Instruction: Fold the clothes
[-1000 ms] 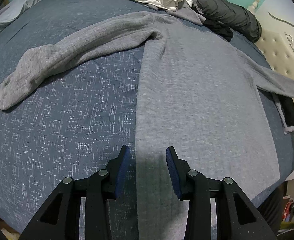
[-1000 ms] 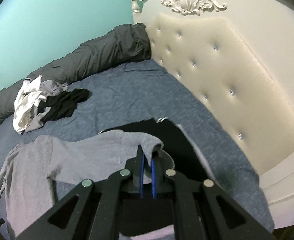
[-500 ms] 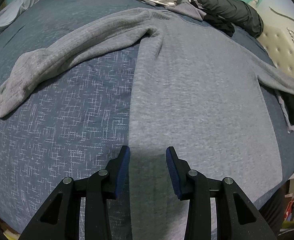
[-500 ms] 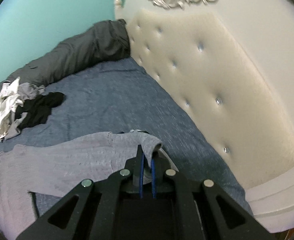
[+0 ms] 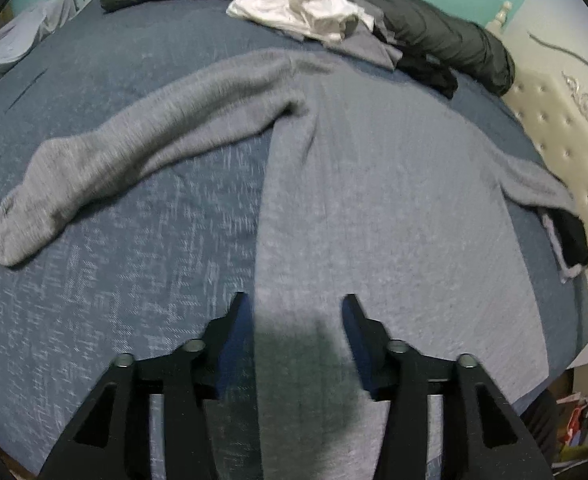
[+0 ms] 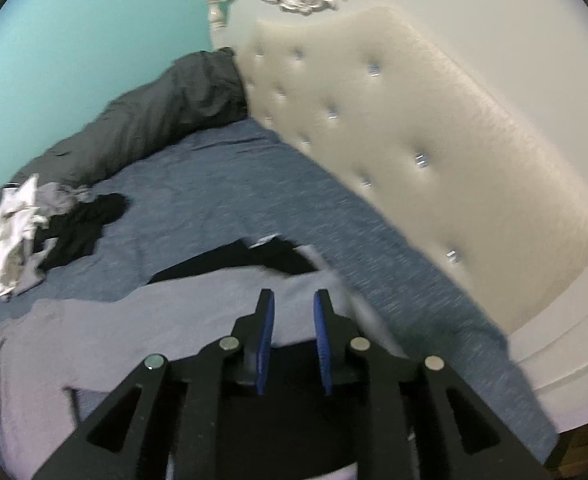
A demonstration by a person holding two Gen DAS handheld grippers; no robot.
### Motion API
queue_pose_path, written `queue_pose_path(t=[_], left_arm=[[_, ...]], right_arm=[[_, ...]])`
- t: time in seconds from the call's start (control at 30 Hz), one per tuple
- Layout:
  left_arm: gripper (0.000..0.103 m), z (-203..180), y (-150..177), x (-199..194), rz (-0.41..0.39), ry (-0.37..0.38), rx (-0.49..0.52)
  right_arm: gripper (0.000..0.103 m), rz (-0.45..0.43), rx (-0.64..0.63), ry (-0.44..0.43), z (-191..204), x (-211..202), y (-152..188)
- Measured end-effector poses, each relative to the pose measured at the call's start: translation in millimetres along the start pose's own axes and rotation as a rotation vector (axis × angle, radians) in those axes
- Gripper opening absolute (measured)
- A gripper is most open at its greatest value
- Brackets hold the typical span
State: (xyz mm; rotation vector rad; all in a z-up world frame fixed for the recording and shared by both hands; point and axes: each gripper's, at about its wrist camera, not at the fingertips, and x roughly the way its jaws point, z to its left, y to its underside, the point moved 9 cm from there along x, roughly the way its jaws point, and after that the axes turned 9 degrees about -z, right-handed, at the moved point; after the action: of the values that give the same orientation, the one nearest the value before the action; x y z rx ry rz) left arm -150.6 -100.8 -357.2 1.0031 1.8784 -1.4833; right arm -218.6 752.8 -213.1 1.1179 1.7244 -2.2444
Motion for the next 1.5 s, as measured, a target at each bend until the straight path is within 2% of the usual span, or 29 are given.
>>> queue_pose_path(t=[0.03,0.1,0.27,0.37,0.67,0.93,1.2,1.5], left_arm=[[0.056,3.0,-3.8,-1.0,-0.006,0.01,-0.007],[0.056,11.6,-10.6,-3.6,-0.021,0.007,-0.011],[0.062,49.8,-27.0,-7.4,-0.068,-0.004,-0.074],[0.063,81.7,-32.5,-6.3,-0.082,-0.02,-0.128],[0.07,190.7,-56.8,-23.2,-0.127,-0.175,-0.22],[0.073,286.5,-61.6,-26.3,-0.104,-0.282,-0.334],[0.076,341.7,-56.5,-27.8,-0.098,-0.369,-0.385],[0.077,367.0,-43.9,-20.5,-0.087,-0.384,-0.405]], right_arm=[[0.027,-0.004,0.002,-0.028,10.1,-3.8,7.1],[0.047,0.002,0.024,-0.08,28.6,-13.4,22.9],[0.05,0.016,0.06,-0.168,73.5,-37.9,59.3],[0.063,0.02,0.069,-0.199,98.1,-49.5,81.1],[0.063,0.103,0.056,-0.286,167.6,-56.8,153.6],[0.063,0.149,-0.007,-0.318,207.6,-57.0,182.6],[0.063,0.179,-0.089,-0.343,238.2,-55.0,189.6],[0.063,0.201,-0.084,-0.36,252.1,-52.2,190.9]])
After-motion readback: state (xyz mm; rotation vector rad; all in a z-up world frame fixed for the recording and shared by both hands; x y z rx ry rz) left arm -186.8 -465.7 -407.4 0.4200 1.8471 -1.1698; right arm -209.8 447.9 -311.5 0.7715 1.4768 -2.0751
